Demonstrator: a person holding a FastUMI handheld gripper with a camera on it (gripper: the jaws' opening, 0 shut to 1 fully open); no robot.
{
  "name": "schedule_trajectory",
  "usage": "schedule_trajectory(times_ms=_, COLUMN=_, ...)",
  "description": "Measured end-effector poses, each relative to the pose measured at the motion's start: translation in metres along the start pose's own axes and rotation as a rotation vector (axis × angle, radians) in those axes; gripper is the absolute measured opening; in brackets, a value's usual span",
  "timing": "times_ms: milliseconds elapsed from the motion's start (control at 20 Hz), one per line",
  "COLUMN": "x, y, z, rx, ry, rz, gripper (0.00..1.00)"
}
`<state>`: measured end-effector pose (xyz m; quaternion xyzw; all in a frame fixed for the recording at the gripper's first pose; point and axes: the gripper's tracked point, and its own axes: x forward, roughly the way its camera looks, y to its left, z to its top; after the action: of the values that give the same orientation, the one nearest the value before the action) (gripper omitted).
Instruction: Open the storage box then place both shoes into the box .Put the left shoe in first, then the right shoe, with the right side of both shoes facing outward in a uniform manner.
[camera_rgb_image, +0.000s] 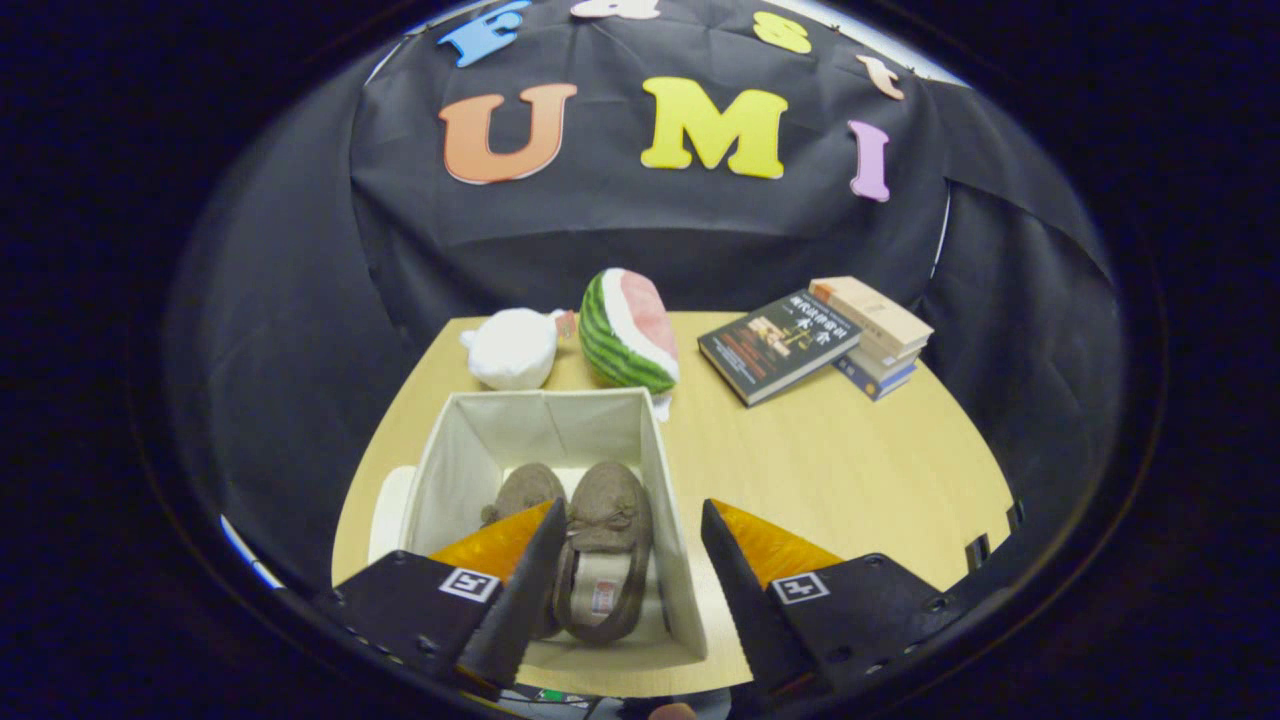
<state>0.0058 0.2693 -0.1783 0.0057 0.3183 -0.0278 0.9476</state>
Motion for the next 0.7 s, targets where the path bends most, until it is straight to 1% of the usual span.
schedule_trajectory(times_ms=100, x=-0.018, y=-0.010, z=0.018, rx=-0.017, ry=-0.090, rz=0.017, gripper=0.89)
schedule_trajectory(times_ms=250, x=-0.042, y=-0.039, z=0.034, rx=-0.004, ry=-0.202, rz=0.008, gripper=0.96)
schedule_trajectory(times_ms=450, x=-0.064, y=-0.088, z=0.062, rx=-0.014, ry=-0.302, rz=-0.055, gripper=0.96)
schedule_trajectory(times_ms=700, x=-0.106, y=-0.140, z=0.104, rx=0.002, ry=-0.466, rz=-0.141, gripper=0.96)
